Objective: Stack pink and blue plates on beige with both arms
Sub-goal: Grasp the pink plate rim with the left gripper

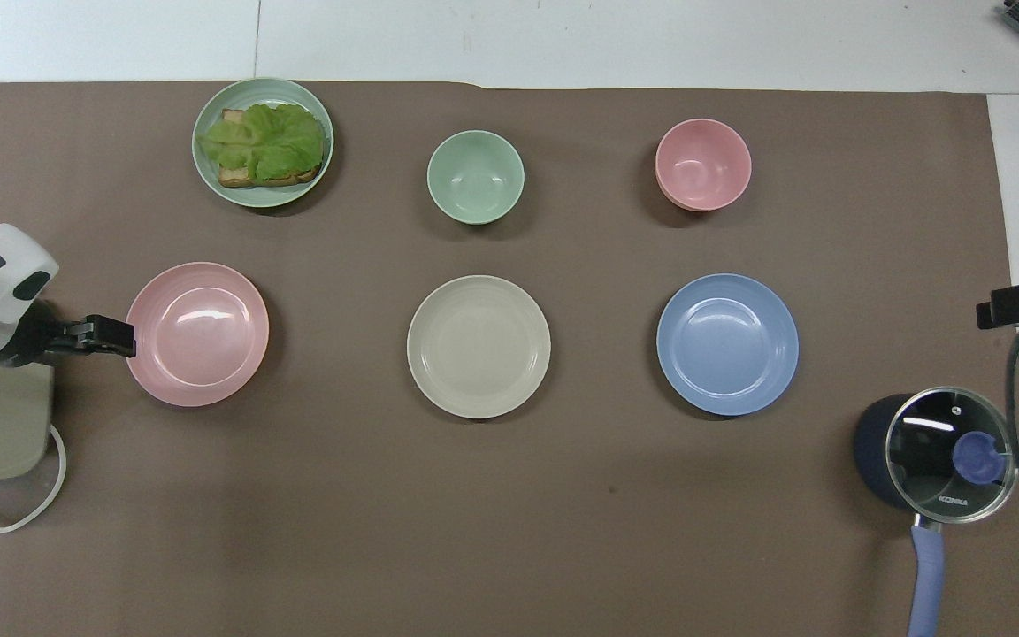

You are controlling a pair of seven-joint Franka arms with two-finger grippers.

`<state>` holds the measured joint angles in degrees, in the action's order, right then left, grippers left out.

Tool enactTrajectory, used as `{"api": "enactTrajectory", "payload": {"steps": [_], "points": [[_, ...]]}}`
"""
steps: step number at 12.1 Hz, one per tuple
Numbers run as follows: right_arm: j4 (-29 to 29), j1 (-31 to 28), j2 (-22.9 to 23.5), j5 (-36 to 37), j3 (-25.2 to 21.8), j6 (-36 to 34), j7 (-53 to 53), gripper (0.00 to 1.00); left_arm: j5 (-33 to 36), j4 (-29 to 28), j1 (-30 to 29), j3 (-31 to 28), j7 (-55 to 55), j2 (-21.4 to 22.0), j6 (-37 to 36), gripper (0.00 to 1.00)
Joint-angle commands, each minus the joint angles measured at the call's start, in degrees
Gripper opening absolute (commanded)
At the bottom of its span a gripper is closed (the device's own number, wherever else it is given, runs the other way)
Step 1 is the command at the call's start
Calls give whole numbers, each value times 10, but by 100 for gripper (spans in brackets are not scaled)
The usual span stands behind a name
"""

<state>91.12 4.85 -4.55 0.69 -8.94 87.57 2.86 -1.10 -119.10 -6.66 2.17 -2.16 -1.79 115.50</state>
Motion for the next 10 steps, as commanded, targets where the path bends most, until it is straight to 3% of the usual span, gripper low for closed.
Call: {"api": "enactTrajectory", "payload": {"steps": [1, 2, 5, 7, 8, 9, 10], "points": [[-10, -5, 5, 2, 6, -5, -10, 100, 8, -10, -19, 6, 0, -39, 36, 100], [-10, -5, 5, 2, 6, -5, -10, 100, 8, -16, -27, 6, 0, -57, 49, 100], [-10, -5, 5, 2, 6, -5, -10, 100, 8, -69, -24, 6, 8, -59, 115, 100], [-10, -5, 5, 2, 6, -5, -10, 100, 8, -73, -23, 6, 18, -56, 109, 100], [-10, -5, 5, 2, 6, -5, -10, 100, 8, -73, -26, 6, 37, -55, 107, 57], [-10, -5, 5, 2, 6, -5, -10, 100, 8, -73, -26, 6, 44, -56, 107, 8], [-10, -5, 5, 2, 6, -5, -10, 100, 8, -69, -26, 6, 44, -57, 107, 0]]}}
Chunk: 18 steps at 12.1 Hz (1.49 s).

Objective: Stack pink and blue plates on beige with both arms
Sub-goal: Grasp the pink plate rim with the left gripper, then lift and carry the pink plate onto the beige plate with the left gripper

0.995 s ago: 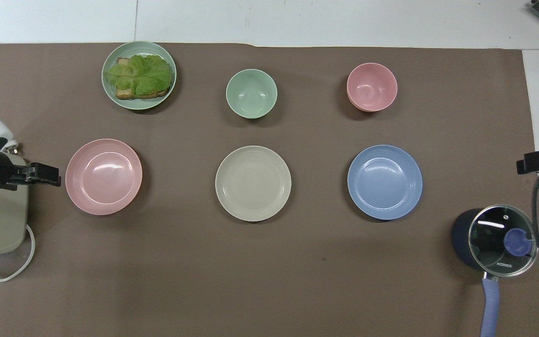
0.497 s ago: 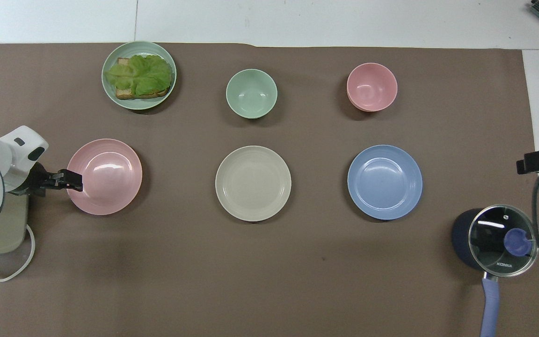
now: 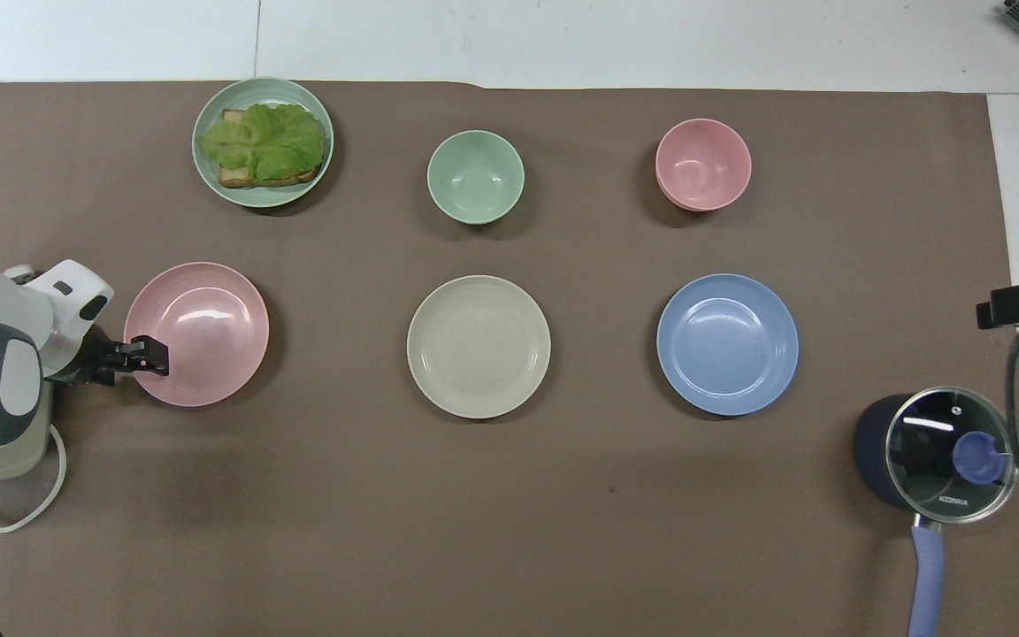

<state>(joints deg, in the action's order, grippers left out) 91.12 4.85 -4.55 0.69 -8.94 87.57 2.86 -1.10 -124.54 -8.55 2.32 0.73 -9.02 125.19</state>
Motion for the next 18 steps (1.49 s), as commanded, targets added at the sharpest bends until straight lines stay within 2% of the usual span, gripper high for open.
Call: {"api": "enactTrajectory", "payload": {"steps": [1, 3, 5, 10, 12, 15, 18], "points": [[-10, -5, 5, 2, 6, -5, -10, 100, 8, -13, -7, 4, 13, 15, 9, 0], [-10, -5, 5, 2, 6, -5, -10, 100, 8, -10, -7, 4, 7, 13, 6, 0], [-10, -5, 5, 2, 6, -5, -10, 100, 7, 21, -6, 5, 9, 9, -32, 0], [-10, -5, 5, 2, 6, -5, -10, 100, -90, 171, -2, 6, 32, 21, -215, 0], [-10, -5, 5, 2, 6, -5, -10, 100, -104, 176, 8, 11, 53, 30, -227, 0], [-10, -5, 5, 2, 6, -5, -10, 100, -127, 170, 69, 11, 68, 37, -231, 0], [-10, -5, 5, 2, 6, -5, -10, 100, -139, 169, 151, 12, 156, 37, -213, 0]]}}
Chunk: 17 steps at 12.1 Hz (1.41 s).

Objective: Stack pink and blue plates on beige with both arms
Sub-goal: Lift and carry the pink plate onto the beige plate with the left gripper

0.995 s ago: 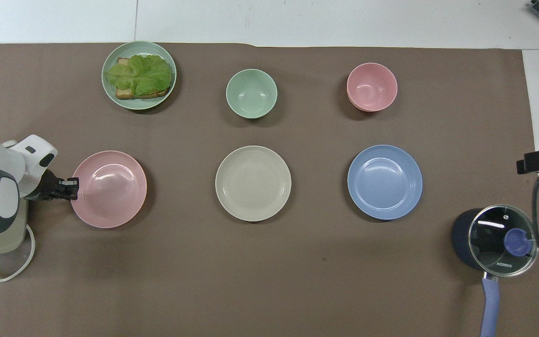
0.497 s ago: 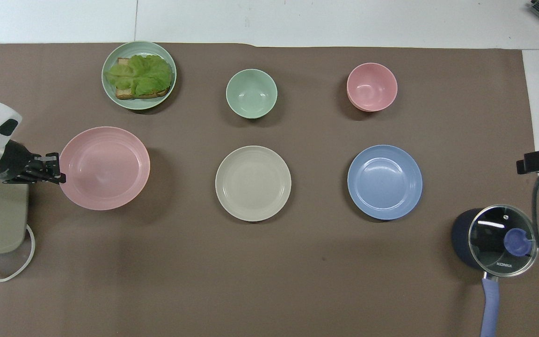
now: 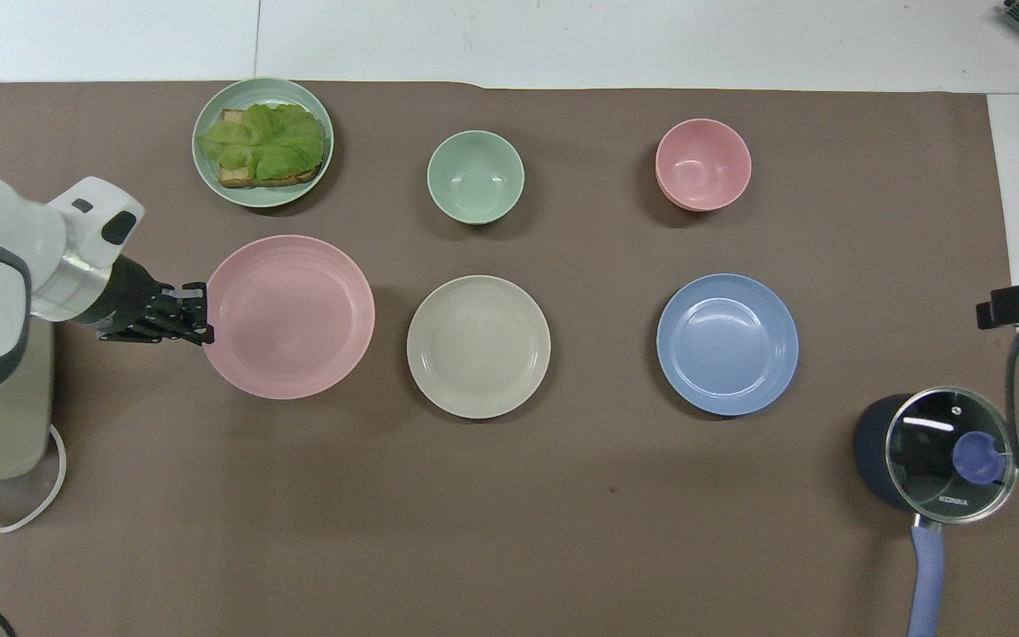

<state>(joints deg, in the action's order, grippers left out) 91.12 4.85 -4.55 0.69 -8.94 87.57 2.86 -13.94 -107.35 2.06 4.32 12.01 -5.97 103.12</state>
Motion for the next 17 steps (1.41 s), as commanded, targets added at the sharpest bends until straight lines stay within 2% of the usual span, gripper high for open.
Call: {"api": "enactTrajectory", "payload": {"steps": [1, 5, 8, 14, 17], "points": [[-10, -5, 5, 2, 6, -5, -10, 100, -16, -6, 73, -8, 72, 8, 22, 0], [-10, -5, 5, 2, 6, -5, -10, 100, -34, -40, 176, -9, 165, 7, 105, 0], [-10, -10, 6, 5, 4, -2, -12, 100, -34, -89, 216, -9, 173, -4, 192, 0], [-7, -6, 2, 10, 6, 8, -8, 100, -34, -112, 239, -9, 173, -48, 275, 0], [45, -4, -8, 4, 6, 58, -11, 100, -33, -110, 240, -9, 171, -49, 278, 0]]}}
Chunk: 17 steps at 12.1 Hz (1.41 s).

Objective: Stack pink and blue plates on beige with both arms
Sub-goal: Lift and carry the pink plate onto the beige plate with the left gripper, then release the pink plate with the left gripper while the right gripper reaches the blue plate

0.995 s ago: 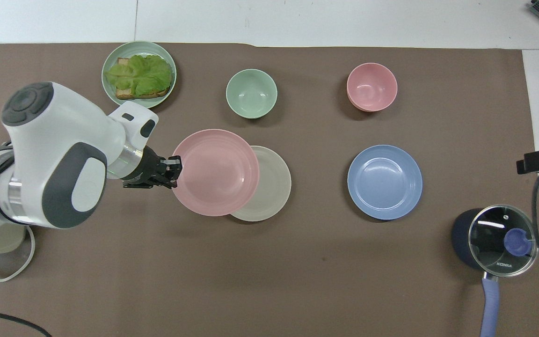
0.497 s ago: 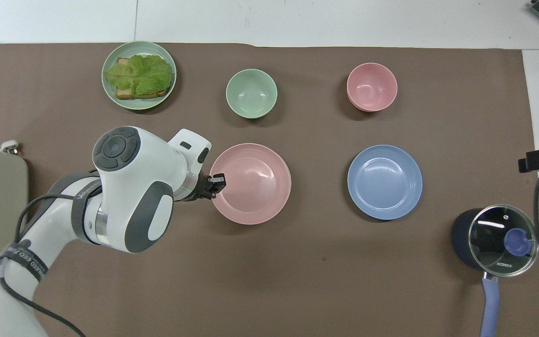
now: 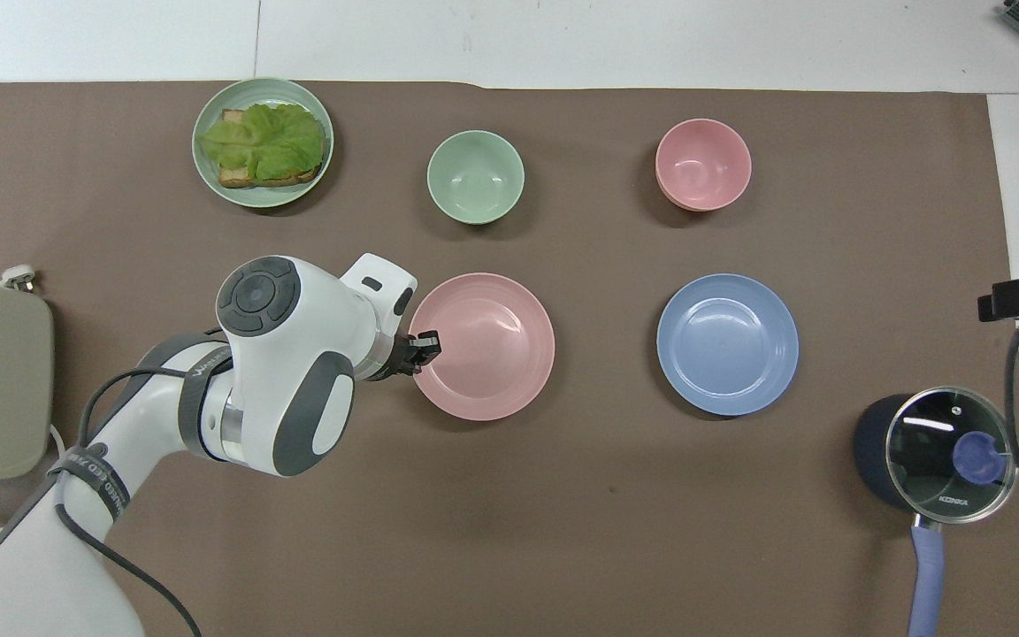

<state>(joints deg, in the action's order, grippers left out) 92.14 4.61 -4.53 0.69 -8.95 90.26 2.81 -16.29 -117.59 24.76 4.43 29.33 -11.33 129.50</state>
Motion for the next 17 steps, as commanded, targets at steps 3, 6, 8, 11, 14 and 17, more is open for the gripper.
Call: {"api": "enactTrajectory", "payload": {"steps": [3, 6, 8, 11, 14, 17], "points": [[105, 0, 1, 1, 7, 101, -6, 100, -9, -2, 11, -11, -9, 4, 11, 100], [160, 0, 21, -18, 7, 158, -2, 100, -8, 4, 0, -15, -7, 6, -1, 100], [194, 0, 53, -35, 7, 211, 29, 100, 5, 44, -53, -18, -9, 15, -75, 100], [269, 17, 76, -36, 7, 319, 52, 100, 49, 153, -140, -19, -76, 32, -225, 100], [319, 17, 96, -37, 7, 387, 55, 100, 96, 211, -193, -19, -146, 65, -303, 100], [356, 17, 126, -56, 7, 456, 56, 100, 162, 265, -203, -20, -209, 66, -372, 100]]}}
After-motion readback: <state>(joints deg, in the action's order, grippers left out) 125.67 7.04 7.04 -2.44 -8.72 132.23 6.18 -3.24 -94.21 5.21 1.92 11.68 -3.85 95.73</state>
